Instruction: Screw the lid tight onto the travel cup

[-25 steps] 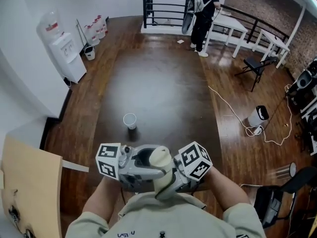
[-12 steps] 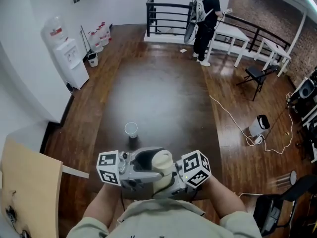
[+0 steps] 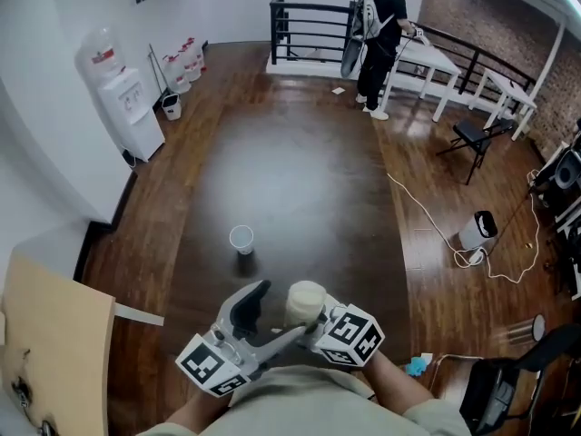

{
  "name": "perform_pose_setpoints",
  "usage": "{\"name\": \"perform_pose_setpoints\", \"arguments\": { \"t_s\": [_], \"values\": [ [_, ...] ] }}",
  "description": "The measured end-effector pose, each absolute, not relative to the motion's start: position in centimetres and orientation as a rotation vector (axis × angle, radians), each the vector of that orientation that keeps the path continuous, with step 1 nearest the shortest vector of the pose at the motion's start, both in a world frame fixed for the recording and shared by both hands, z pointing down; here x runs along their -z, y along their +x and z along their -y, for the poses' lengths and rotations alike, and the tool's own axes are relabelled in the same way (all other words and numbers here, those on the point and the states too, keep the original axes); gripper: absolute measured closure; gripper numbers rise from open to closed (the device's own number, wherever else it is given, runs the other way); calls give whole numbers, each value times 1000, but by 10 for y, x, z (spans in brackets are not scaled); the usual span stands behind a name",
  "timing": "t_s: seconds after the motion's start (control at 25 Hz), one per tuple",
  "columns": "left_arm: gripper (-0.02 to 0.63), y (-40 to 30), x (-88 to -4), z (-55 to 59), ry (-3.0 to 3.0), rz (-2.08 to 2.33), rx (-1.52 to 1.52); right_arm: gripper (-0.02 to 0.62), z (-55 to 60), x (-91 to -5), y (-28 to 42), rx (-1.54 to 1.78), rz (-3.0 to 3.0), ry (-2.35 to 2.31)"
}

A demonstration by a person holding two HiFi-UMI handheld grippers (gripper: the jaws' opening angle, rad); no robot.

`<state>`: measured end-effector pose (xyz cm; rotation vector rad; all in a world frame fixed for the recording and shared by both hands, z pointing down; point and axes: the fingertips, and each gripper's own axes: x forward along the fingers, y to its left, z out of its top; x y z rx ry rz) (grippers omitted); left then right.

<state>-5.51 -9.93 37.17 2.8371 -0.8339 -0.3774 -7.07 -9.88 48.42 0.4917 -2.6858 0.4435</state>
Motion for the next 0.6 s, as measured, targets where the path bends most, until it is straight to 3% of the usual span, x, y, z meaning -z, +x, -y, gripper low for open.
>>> {"name": "perform_pose_setpoints", "arguments": {
  "t_s": [0.2,0.4,0.6],
  "values": [
    [243,-44,-378,103,2855,980,301,291,110,-494,-67,-312,2597,704],
    [341,-38,-374,99,2890,961,306,291,101,-505,-68,-303,2559,695],
    [328,-33,-371,92,2914,788,337,291,89,-497,-68,-352,2617,569]
  ]
}}
